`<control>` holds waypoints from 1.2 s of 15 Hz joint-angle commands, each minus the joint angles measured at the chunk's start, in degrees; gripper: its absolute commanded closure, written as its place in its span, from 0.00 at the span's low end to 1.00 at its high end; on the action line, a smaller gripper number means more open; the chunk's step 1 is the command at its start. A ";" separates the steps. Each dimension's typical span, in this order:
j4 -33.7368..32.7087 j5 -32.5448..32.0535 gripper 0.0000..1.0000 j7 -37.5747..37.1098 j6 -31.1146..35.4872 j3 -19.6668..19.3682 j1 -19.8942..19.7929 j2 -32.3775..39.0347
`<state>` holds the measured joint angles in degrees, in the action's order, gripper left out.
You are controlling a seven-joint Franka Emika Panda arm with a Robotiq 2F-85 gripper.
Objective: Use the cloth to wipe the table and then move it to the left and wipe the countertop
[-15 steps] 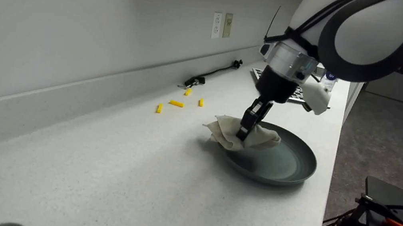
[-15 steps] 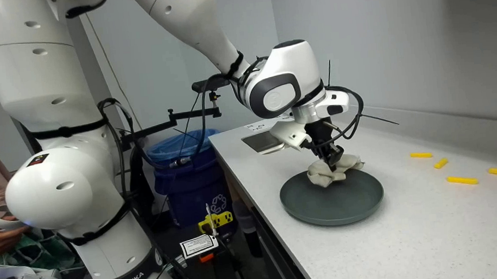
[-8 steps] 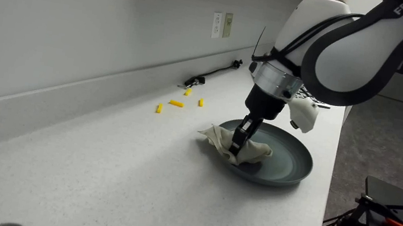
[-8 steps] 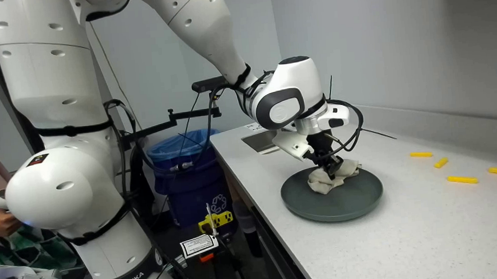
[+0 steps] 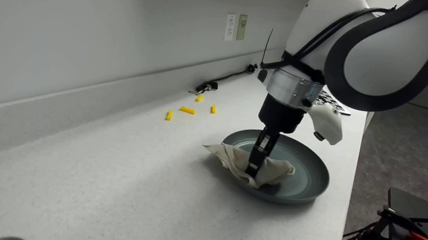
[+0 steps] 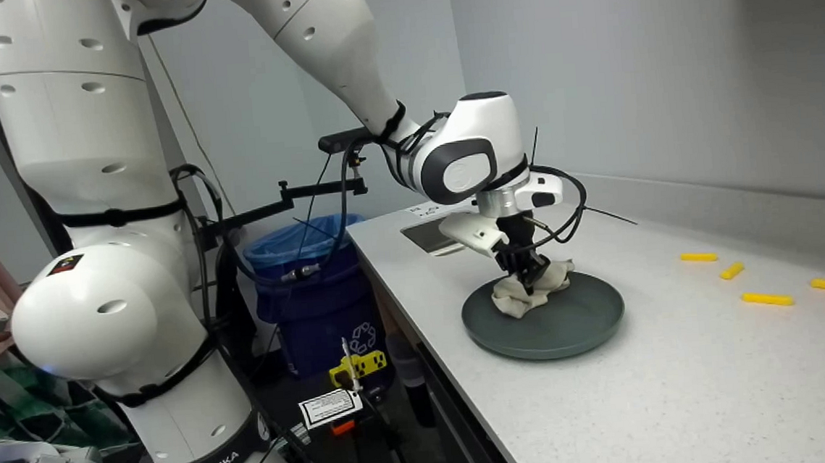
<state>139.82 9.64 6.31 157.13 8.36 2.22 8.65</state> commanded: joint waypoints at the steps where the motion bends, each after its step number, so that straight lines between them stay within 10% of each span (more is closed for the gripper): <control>1: 1.41 -5.24 0.97 -2.39 -6.54 -1.51 1.33 -4.26; 14: -1.31 -9.49 0.97 -10.25 -27.24 -1.70 1.56 -8.60; 18: 0.07 -11.57 0.97 -14.67 -21.85 -1.65 1.83 -9.14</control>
<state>138.83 0.29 -4.74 132.15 7.39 2.86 1.20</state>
